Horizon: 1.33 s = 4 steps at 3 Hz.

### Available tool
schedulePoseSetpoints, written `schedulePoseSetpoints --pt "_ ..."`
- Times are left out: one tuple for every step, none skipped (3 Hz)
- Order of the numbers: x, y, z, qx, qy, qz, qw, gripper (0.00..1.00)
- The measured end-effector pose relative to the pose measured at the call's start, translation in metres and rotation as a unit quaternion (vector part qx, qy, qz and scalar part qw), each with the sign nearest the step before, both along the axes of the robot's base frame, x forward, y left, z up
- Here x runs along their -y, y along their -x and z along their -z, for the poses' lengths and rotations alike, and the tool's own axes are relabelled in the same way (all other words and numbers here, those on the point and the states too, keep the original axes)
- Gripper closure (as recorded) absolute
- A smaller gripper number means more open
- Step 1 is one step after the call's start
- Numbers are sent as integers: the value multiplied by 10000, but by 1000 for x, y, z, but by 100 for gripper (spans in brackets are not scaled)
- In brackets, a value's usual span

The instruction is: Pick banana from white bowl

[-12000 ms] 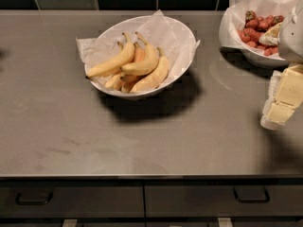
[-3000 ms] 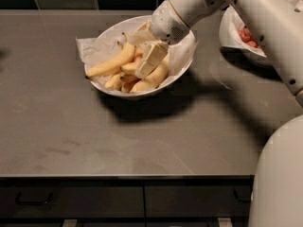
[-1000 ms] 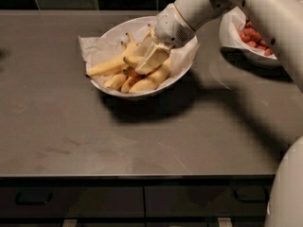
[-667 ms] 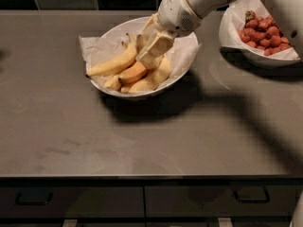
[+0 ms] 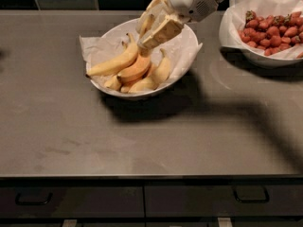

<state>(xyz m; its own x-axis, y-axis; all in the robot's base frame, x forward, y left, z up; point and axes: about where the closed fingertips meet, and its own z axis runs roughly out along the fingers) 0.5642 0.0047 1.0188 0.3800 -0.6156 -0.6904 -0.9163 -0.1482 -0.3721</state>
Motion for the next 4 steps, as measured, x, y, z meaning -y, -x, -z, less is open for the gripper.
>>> schedulePoseSetpoints --pt "9 31 -14 -161 -592 -81 9981 100" --pt "21 65 -16 -422 -1302 -135 9905 100" --pt "36 92 -17 -516 -1978 -177 9787 100" --pt "62 122 -34 -323 -2387 -94 9705 100"
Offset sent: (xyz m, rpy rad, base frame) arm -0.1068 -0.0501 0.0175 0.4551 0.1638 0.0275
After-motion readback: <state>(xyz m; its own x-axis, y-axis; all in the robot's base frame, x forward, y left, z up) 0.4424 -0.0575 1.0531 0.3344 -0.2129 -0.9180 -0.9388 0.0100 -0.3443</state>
